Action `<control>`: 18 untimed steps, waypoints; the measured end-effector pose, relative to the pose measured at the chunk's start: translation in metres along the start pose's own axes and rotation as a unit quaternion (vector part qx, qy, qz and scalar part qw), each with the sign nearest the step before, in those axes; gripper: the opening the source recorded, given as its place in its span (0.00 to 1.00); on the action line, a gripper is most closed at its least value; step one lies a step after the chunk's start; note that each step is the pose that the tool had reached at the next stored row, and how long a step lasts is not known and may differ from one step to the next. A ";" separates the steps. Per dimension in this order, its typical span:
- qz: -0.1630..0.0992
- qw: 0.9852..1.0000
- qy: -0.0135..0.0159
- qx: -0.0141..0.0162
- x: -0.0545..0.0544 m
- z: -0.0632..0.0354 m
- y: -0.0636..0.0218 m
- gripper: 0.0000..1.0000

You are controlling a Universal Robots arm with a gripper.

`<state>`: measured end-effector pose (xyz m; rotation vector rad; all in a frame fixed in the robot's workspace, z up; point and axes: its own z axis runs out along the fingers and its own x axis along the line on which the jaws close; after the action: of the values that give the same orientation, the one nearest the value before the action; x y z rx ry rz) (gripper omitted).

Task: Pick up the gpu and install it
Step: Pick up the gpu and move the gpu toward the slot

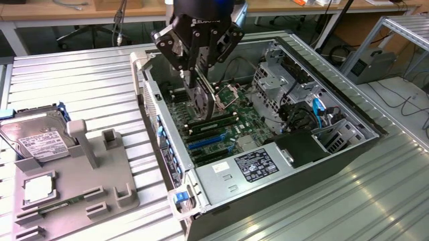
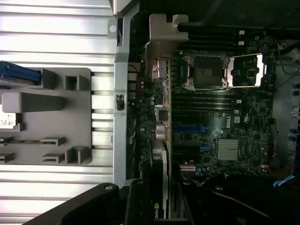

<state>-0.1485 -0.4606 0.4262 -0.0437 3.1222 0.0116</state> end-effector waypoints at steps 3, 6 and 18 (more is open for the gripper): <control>0.000 1.000 0.000 0.000 -0.014 0.0004 -0.0002 0.27; 0.000 1.000 0.000 0.000 -0.026 0.0007 -0.0004 0.27; 0.000 1.000 0.000 0.000 -0.083 0.0021 -0.0010 0.27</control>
<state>-0.0651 -0.4593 0.4257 -0.0437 3.1222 0.0116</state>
